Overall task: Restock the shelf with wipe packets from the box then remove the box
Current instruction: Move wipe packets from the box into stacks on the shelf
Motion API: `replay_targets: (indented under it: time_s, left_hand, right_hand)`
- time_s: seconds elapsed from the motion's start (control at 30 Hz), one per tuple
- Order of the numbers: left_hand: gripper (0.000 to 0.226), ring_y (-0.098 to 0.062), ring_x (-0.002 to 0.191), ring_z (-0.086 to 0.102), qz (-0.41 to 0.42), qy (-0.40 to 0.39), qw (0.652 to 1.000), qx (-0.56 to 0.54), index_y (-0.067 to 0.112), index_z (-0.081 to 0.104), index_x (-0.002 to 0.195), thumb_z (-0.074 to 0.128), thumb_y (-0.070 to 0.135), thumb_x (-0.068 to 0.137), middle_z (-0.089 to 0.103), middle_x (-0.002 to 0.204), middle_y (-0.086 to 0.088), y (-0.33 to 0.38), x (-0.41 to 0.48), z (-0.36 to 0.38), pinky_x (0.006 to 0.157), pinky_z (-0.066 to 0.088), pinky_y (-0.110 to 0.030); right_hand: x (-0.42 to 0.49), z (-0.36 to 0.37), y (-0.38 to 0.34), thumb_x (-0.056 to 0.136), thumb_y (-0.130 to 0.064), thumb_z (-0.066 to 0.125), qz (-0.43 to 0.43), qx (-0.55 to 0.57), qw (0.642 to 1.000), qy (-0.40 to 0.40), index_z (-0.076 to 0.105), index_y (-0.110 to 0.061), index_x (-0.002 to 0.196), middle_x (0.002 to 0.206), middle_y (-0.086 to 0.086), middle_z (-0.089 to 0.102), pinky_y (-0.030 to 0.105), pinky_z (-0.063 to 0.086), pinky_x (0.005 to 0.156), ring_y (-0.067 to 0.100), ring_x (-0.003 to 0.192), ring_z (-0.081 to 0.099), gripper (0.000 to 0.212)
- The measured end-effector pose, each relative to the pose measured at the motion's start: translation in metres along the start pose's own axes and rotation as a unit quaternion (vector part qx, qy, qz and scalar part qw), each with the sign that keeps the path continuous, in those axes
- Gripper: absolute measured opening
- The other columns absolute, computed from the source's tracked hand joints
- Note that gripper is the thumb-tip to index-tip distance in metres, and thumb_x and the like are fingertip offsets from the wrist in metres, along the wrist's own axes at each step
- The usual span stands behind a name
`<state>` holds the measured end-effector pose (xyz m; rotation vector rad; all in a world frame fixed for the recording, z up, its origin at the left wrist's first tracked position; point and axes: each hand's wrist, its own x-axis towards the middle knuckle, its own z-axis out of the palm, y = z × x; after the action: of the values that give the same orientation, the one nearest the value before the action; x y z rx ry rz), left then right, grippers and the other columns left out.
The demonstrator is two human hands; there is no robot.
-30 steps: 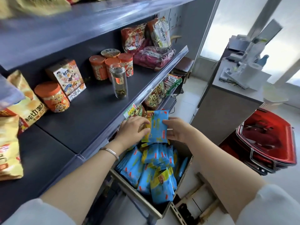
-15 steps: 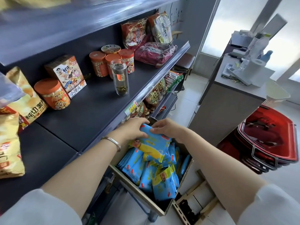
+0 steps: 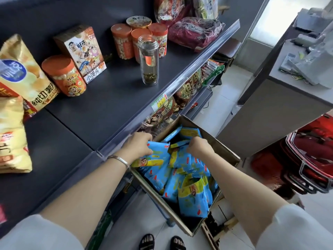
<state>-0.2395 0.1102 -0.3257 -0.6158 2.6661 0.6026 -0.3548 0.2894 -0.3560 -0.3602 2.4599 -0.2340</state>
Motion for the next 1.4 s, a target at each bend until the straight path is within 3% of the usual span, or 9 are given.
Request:
replay_targets:
  time_s: [0.07, 0.2, 0.33, 0.53, 0.7, 0.9, 1.03, 1.23, 1.4]
  left_hand:
    - [0.023, -0.023, 0.087, 0.059, -0.014, -0.002, 0.999, -0.032, 0.02, 0.059, 0.093, 0.071, 0.022, 0.074, 0.06, 0.093, -0.002, -0.008, 0.001, 0.009, 0.069, 0.046, -0.031]
    - [0.022, -0.021, 0.09, 0.059, -0.025, 0.002, 0.998, -0.049, 0.026, 0.052, 0.085, 0.071, 0.028, 0.074, 0.058, 0.097, 0.003, -0.018, 0.0, 0.016, 0.072, 0.049, -0.033]
    - [0.022, -0.019, 0.085, 0.058, -0.034, 0.02, 0.998, -0.053, 0.025, 0.051, 0.085, 0.07, 0.033, 0.078, 0.056, 0.089, 0.004, -0.019, -0.002, 0.015, 0.063, 0.04, -0.027]
    - [0.022, -0.017, 0.085, 0.061, -0.03, 0.028, 0.996, -0.074, 0.022, 0.058, 0.096, 0.069, 0.032, 0.079, 0.063, 0.095, 0.004, -0.022, -0.006, 0.009, 0.069, 0.052, -0.032]
    - [0.019, -0.023, 0.081, 0.063, -0.003, 0.041, 0.995, -0.091, 0.025, 0.053, 0.078, 0.071, 0.03, 0.076, 0.064, 0.091, -0.001, -0.007, -0.011, -0.014, 0.071, 0.056, -0.039]
    - [0.016, -0.024, 0.082, 0.058, 0.051, 0.083, 0.992, -0.077, 0.017, 0.057, 0.088, 0.067, 0.024, 0.079, 0.062, 0.093, -0.005, 0.03, -0.028, -0.051, 0.061, 0.04, -0.029]
    - [0.015, -0.027, 0.085, 0.06, 0.066, 0.131, 0.986, -0.083, 0.018, 0.053, 0.082, 0.067, 0.024, 0.079, 0.063, 0.092, -0.006, 0.043, -0.049, -0.075, 0.067, 0.047, -0.034]
    - [0.014, -0.024, 0.086, 0.061, 0.047, 0.252, 0.956, -0.141, 0.018, 0.06, 0.084, 0.071, 0.023, 0.077, 0.065, 0.09, -0.003, 0.036, -0.104, -0.112, 0.073, 0.05, -0.035]
    - [0.013, -0.021, 0.084, 0.06, 0.031, 0.357, 0.922, -0.146, 0.017, 0.061, 0.091, 0.069, 0.023, 0.082, 0.065, 0.092, -0.002, 0.036, -0.18, -0.139, 0.074, 0.052, -0.039]
  right_hand:
    - [0.004, 0.013, -0.004, 0.086, -0.011, 0.05, 0.007, -0.018, 1.0, -0.002, 0.052, -0.008, 0.093, 0.086, 0.01, 0.058, 0.03, 0.044, 0.058, 0.028, 0.073, 0.059, 0.008]
    - [0.006, 0.035, -0.012, 0.091, -0.015, 0.05, 0.017, -0.076, 0.996, 0.035, 0.024, -0.015, 0.142, 0.12, 0.015, 0.054, 0.038, 0.045, 0.069, 0.035, 0.104, 0.057, 0.057]
    - [0.013, 0.048, -0.018, 0.092, -0.012, 0.051, 0.036, -0.098, 0.994, 0.036, 0.001, -0.026, 0.152, 0.134, 0.019, 0.04, 0.04, 0.045, 0.075, 0.038, 0.113, 0.051, 0.079]
    - [0.014, 0.038, -0.019, 0.091, -0.007, 0.045, 0.067, 0.013, 0.997, 0.02, 0.003, -0.013, 0.15, 0.124, 0.017, 0.053, 0.04, 0.048, 0.077, 0.036, 0.108, 0.057, 0.072]
    - [-0.02, 0.007, -0.013, 0.09, -0.016, 0.051, 0.073, 0.005, 0.996, 0.053, 0.051, -0.016, 0.105, 0.119, 0.008, 0.056, 0.035, 0.044, 0.076, 0.03, 0.11, 0.054, 0.016]
    - [-0.063, -0.047, -0.01, 0.086, -0.022, 0.056, 0.055, 0.056, 0.989, 0.123, 0.059, -0.014, 0.111, 0.112, 0.008, 0.061, 0.032, 0.044, 0.077, 0.029, 0.102, 0.06, 0.026]
    - [-0.089, -0.072, -0.01, 0.09, -0.018, 0.056, -0.005, 0.125, 0.98, 0.155, 0.062, -0.011, 0.11, 0.096, 0.007, 0.059, 0.028, 0.041, 0.067, 0.024, 0.081, 0.054, 0.022]
    - [-0.131, -0.096, -0.021, 0.09, -0.019, 0.061, -0.13, 0.268, 0.925, 0.236, 0.063, -0.012, 0.112, 0.092, 0.001, 0.058, 0.025, 0.038, 0.066, 0.018, 0.08, 0.055, 0.023]
    - [-0.178, -0.111, -0.039, 0.089, -0.018, 0.063, -0.227, 0.326, 0.887, 0.235, 0.061, -0.01, 0.096, 0.089, 0.007, 0.064, 0.029, 0.046, 0.062, 0.025, 0.08, 0.061, 0.011]
